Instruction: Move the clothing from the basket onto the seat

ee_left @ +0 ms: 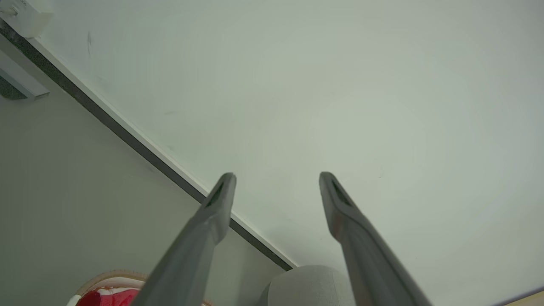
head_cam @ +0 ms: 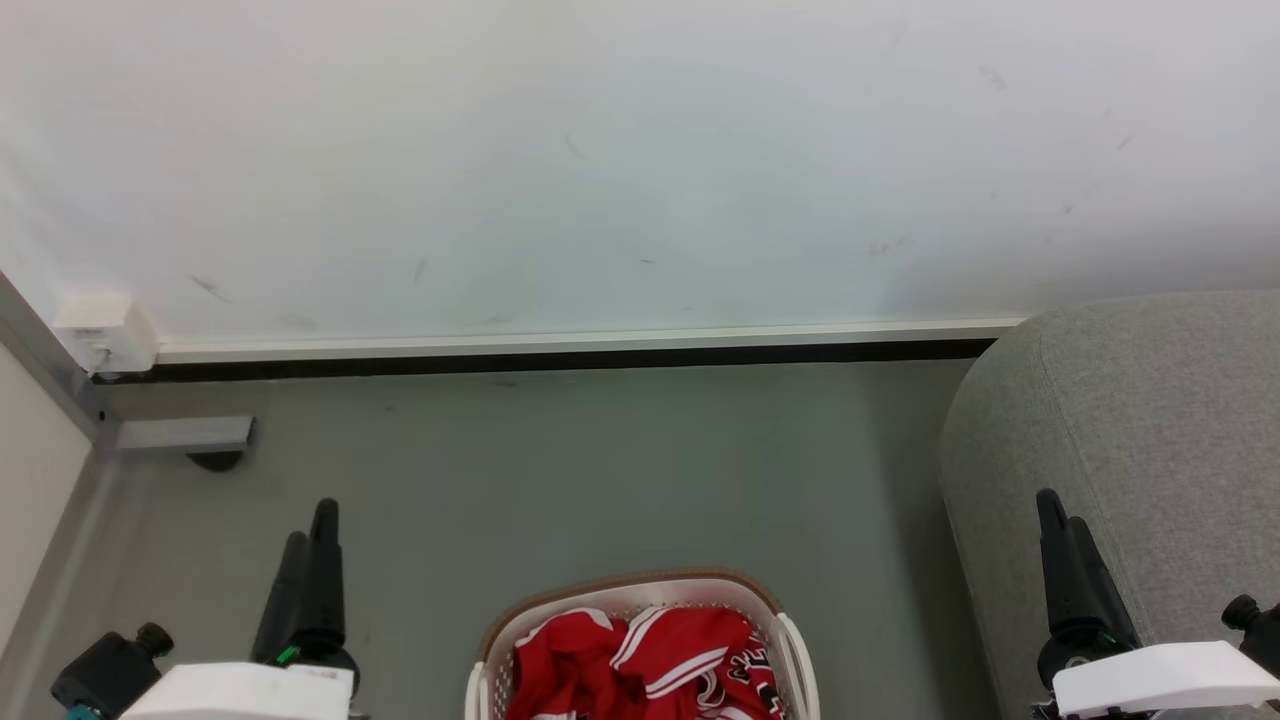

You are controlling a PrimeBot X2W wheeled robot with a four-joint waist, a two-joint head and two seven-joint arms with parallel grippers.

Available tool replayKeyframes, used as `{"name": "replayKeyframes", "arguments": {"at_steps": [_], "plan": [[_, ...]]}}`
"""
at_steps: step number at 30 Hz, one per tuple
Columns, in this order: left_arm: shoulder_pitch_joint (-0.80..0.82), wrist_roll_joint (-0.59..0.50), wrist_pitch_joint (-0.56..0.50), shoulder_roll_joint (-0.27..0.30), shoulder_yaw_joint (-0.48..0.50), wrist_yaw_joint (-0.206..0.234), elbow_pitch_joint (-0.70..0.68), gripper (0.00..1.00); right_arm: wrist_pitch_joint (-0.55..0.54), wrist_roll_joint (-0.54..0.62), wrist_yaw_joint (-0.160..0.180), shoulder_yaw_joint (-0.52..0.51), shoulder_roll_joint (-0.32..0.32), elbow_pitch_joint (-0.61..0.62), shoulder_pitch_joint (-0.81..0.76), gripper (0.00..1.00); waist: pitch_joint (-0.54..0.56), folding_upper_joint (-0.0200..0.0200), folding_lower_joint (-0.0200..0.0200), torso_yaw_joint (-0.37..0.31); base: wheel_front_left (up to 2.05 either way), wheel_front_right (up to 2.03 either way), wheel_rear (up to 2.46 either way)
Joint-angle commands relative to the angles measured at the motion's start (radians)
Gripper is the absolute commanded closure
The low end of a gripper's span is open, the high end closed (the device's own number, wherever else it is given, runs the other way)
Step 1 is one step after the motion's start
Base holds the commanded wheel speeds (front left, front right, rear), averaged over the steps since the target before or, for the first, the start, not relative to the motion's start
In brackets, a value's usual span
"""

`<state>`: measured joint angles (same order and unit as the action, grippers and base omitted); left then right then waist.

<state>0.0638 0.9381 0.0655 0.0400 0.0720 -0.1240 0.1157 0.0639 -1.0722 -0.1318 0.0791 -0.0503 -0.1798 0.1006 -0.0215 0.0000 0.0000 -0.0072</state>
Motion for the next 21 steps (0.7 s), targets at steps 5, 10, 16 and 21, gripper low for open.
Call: {"name": "replayKeyframes", "arguments": {"at_steps": [5,10,16,21], "plan": [[0.001,-0.119,0.023,0.009,-0.006,0.009,-0.024,0.00,0.024,0.153,0.001,-0.005,-0.004,0.000,0.026,0.00,0.001,0.0000,0.0000,-0.001,0.00,0.00,0.00],[0.000,-0.241,0.039,0.010,-0.022,0.019,-0.028,0.00,0.040,0.265,0.001,0.012,-0.002,-0.004,0.029,0.00,0.000,0.0000,0.0000,-0.002,0.00,0.00,0.00],[0.000,-0.337,0.057,0.016,-0.035,0.033,-0.015,0.00,0.058,0.366,0.001,0.025,-0.001,-0.025,0.032,0.00,-0.002,0.0000,0.0000,-0.004,0.00,0.00,0.00],[-0.003,-0.400,0.071,0.023,-0.045,0.040,-0.008,0.00,0.073,0.422,0.001,0.023,0.001,-0.042,0.036,0.00,-0.001,0.0000,0.0000,-0.006,0.00,0.00,0.00]]}}
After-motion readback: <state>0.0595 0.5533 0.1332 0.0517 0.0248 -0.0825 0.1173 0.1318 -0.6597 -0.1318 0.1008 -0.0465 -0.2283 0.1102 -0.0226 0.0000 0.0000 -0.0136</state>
